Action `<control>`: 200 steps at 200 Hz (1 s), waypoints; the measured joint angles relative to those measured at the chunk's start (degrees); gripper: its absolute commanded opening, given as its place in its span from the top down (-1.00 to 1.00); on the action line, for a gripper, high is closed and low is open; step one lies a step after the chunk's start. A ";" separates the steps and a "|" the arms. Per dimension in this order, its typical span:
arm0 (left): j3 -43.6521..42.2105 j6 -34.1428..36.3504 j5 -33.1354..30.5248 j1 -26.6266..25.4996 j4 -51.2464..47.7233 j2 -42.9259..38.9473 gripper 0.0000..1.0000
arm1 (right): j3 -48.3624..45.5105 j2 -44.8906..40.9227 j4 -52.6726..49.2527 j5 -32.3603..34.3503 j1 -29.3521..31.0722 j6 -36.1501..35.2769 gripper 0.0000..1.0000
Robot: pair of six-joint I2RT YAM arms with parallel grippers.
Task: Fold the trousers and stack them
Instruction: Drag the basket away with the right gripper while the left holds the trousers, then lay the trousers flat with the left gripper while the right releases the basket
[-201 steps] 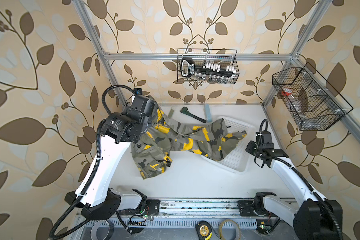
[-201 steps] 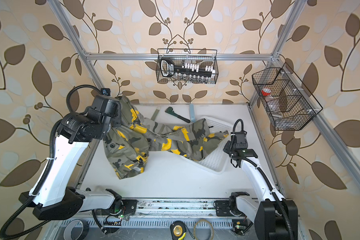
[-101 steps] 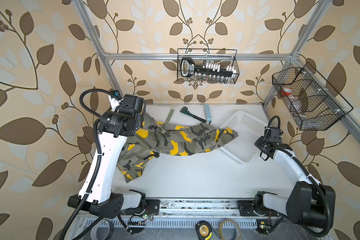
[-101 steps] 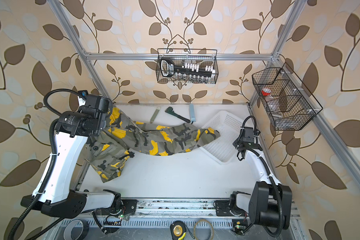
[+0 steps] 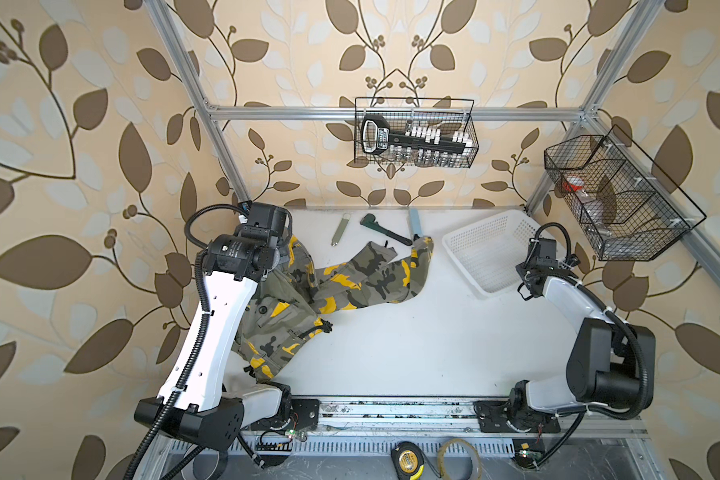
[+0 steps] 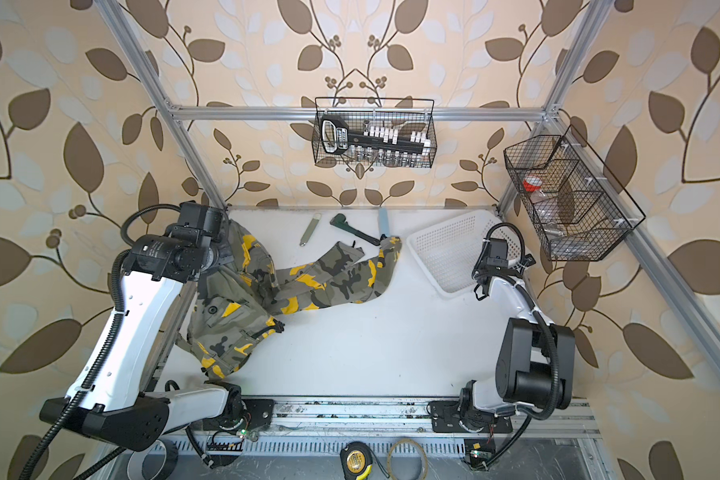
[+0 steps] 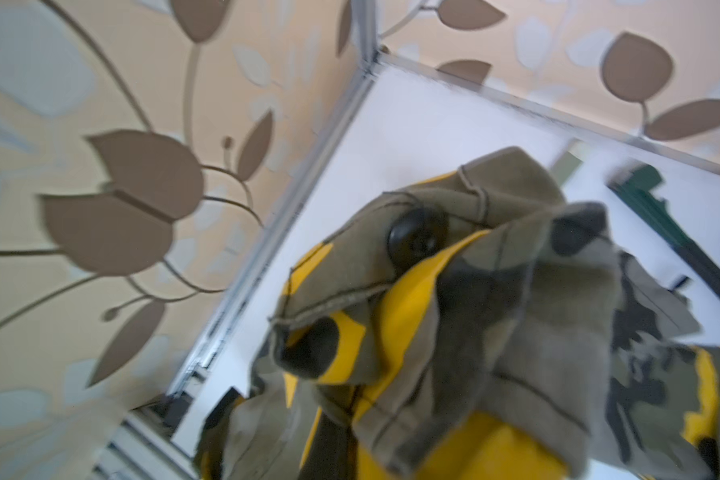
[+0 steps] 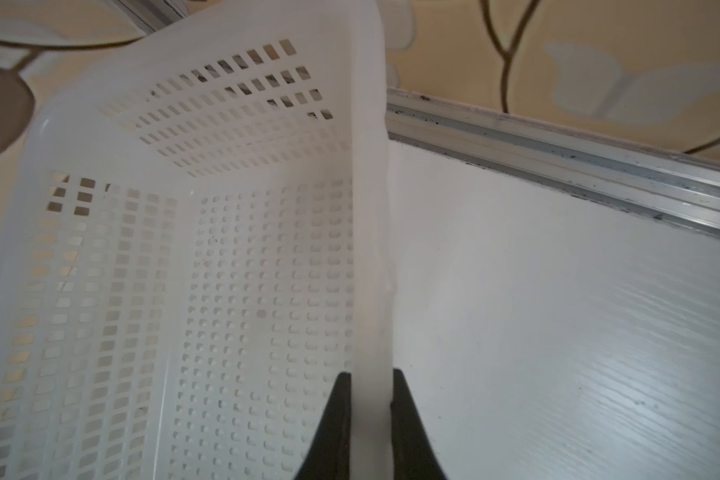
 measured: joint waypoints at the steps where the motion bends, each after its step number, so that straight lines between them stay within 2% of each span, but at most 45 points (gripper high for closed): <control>1: -0.28 -0.04 0.79 0.00 0.31 0.00 1.00 | 0.26 0.28 0.09 0.02 0.04 0.28 0.77; 23: -4.39 -1.79 11.02 -2.38 4.59 0.00 1.00 | 4.33 4.76 1.84 1.05 1.75 4.28 0.74; 65: -9.62 -5.57 21.64 -15.63 11.74 1.81 1.00 | 10.86 12.63 2.40 3.82 5.44 13.51 0.70; 91: -10.91 -7.21 24.79 -21.68 15.23 4.81 1.00 | 13.99 15.54 2.56 5.27 7.56 19.06 0.63; 104: -11.15 -7.61 25.62 -23.96 17.07 6.32 1.00 | 16.04 17.27 2.23 5.95 8.61 20.74 0.53; 114: -11.37 -7.82 26.53 -25.55 18.58 7.37 1.00 | 17.55 18.58 2.47 5.97 9.35 21.62 0.44; 131: -11.43 -8.00 28.09 -27.80 20.74 9.07 1.00 | 19.69 20.72 3.26 5.90 10.49 22.71 0.46; 145: -11.43 -7.98 29.11 -29.07 22.10 10.34 1.00 | 20.24 21.70 5.20 5.27 11.10 22.75 0.39; 159: -11.43 -7.69 29.99 -29.77 22.82 11.43 0.89 | 20.24 21.92 6.56 4.35 11.39 22.36 0.21; 168: -11.39 -7.28 30.64 -29.83 22.93 11.96 0.70 | 20.22 21.81 7.37 3.78 11.43 21.09 0.09; 186: -11.06 -5.86 30.58 -30.03 22.56 12.31 0.45 | 18.80 20.37 9.81 2.27 11.41 18.53 -0.10; 200: -10.01 -4.22 30.08 -30.03 21.44 12.28 0.14 | 15.80 17.57 12.11 0.17 11.30 15.58 -0.24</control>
